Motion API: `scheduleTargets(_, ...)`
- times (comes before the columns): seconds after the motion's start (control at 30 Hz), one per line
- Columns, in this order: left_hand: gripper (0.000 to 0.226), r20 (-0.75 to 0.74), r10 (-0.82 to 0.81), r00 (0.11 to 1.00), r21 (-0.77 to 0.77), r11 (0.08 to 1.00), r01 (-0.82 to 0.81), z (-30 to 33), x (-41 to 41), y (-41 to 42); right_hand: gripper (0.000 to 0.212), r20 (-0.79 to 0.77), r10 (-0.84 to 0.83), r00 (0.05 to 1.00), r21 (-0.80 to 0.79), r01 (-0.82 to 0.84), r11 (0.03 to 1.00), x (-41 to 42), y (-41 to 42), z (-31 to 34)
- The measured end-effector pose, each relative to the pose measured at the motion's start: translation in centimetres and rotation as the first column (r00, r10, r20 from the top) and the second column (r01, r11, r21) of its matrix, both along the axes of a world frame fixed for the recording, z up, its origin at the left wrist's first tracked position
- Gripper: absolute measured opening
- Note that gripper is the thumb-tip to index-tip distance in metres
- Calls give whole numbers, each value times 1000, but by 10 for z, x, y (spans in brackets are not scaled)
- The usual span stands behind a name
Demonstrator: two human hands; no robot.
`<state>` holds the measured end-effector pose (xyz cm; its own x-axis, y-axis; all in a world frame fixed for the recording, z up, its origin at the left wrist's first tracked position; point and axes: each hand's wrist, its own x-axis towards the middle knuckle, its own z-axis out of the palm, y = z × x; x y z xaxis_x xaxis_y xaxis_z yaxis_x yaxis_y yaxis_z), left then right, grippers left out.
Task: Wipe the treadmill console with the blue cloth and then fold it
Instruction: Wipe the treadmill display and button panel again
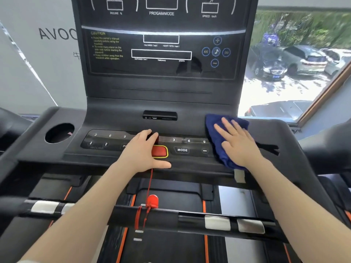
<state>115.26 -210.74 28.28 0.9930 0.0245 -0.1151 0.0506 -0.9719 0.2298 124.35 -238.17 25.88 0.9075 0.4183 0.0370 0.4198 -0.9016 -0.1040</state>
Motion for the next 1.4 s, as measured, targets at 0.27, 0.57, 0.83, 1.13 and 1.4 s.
scheduleTargets(0.27,111,30,-40,999,1,999,40,-6,1,5,69,97,-33,995,16,31,999,-45,86,-4)
scheduleTargets(0.57,101,-64,-258,964,-20,966,258,9,5,51,87,117,-90,989,42,86,995,-39,55,-5)
scheduleTargets(0.83,119,0,-25,1000,74,997,25,0,-15,116,92,2,-47,999,65,47,997,-30,161,-4)
scheduleTargets(1.13,112,96,-193,977,-135,970,205,-14,-23,156,66,-4,195,981,264,-187,946,-100,281,5)
scheduleTargets(1.4,111,150,-259,954,-223,931,288,-7,-20,158,43,-87,8,996,573,44,818,-126,279,15)
